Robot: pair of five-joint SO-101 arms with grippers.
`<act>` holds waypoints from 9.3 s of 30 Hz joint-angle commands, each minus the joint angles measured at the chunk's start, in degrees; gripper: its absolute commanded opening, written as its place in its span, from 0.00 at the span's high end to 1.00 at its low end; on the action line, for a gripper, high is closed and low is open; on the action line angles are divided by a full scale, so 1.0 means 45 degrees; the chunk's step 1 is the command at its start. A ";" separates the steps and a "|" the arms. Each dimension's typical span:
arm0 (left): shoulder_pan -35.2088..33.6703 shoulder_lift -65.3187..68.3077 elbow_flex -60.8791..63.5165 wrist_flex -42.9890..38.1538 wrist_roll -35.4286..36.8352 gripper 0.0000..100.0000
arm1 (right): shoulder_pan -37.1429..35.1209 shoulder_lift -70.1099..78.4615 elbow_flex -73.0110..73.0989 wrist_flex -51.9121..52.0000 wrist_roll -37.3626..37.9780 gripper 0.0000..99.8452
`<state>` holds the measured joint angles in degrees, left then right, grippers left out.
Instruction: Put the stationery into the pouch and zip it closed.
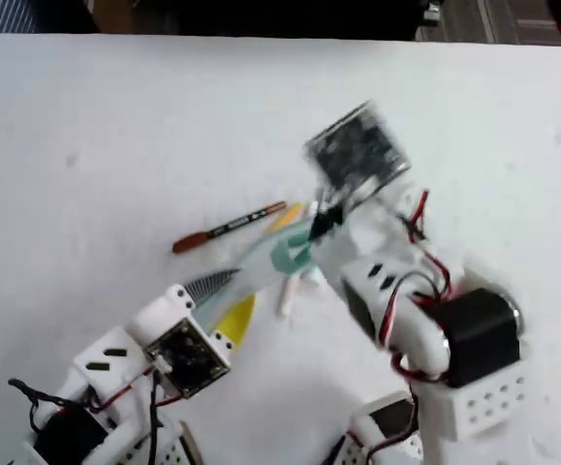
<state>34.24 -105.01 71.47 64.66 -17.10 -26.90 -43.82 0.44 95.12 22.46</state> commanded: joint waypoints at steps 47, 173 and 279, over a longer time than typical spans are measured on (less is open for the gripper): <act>-0.0420 0.0010 -0.1055 0.0234 0.0606 0.98 | -0.4230 0.0498 -0.4591 -0.0967 -0.0234 0.96; -0.4620 0.2413 0.1348 -0.5060 0.3575 0.98 | -0.1612 0.1905 -0.2950 -0.5656 -0.1856 0.98; -0.4679 0.2413 0.1563 -0.5040 0.3595 0.88 | -0.3800 -0.0440 0.2403 -1.0364 -0.4806 0.77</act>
<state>13.67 -94.37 78.95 43.65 -1.54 -44.04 -44.26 13.89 48.44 0.75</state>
